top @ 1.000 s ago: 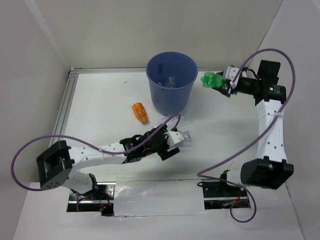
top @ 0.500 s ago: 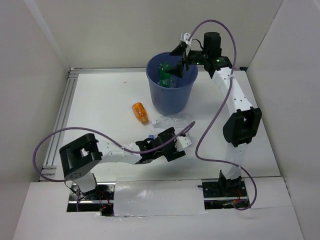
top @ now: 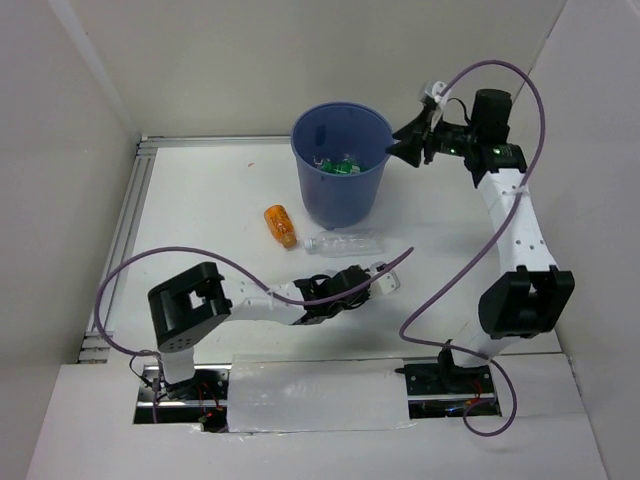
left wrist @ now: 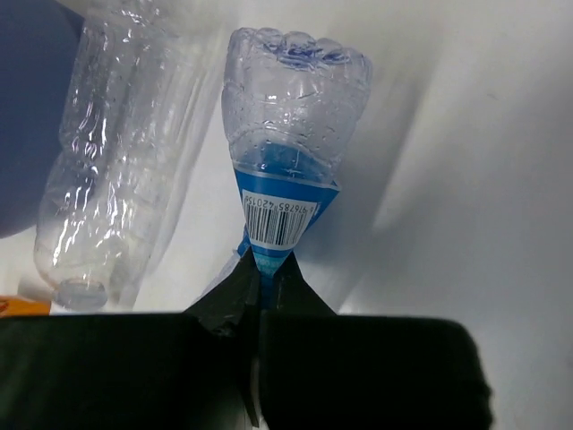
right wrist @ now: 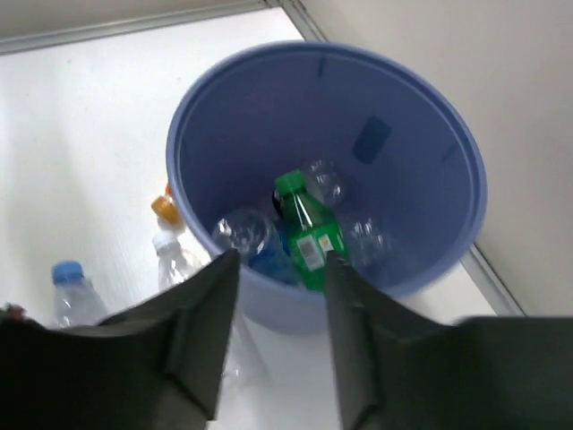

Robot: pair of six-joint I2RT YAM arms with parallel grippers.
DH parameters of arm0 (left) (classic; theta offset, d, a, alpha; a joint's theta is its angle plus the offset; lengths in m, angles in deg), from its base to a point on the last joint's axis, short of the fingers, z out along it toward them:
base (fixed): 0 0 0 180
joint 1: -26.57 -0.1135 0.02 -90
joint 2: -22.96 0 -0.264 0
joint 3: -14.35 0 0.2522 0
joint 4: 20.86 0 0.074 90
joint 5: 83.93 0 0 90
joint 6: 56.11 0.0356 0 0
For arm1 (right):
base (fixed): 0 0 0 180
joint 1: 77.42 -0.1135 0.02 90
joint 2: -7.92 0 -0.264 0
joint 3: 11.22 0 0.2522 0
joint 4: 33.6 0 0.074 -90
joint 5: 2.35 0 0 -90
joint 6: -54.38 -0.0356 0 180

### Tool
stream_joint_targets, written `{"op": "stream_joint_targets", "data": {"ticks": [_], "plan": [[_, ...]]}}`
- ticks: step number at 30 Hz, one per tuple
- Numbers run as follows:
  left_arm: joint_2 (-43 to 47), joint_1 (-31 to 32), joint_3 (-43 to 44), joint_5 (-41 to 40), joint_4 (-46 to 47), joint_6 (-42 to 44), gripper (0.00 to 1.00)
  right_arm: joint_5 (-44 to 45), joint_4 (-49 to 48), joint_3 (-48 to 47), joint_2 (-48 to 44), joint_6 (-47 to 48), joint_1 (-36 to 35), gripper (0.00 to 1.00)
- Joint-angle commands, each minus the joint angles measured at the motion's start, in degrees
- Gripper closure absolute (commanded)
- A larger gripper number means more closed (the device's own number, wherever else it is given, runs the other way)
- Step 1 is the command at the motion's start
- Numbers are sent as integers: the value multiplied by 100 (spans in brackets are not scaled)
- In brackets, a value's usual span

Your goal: Put the plastic bottles in the bin

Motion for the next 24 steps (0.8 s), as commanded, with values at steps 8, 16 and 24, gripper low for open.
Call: {"op": "stream_joint_targets", "data": {"ticks": [8,16,24], "plan": [[2720,4,1396,934,-1341,-305,100,220,915,1479,-527,660,1613,0],[1844,-1629,2817,916,301,-673,100,386,1681,2192,-587,2465,1667,42],[-144,-2387,4498,837,551,-1683,89,859,1558,2912,-878,2967,613,19]]}}
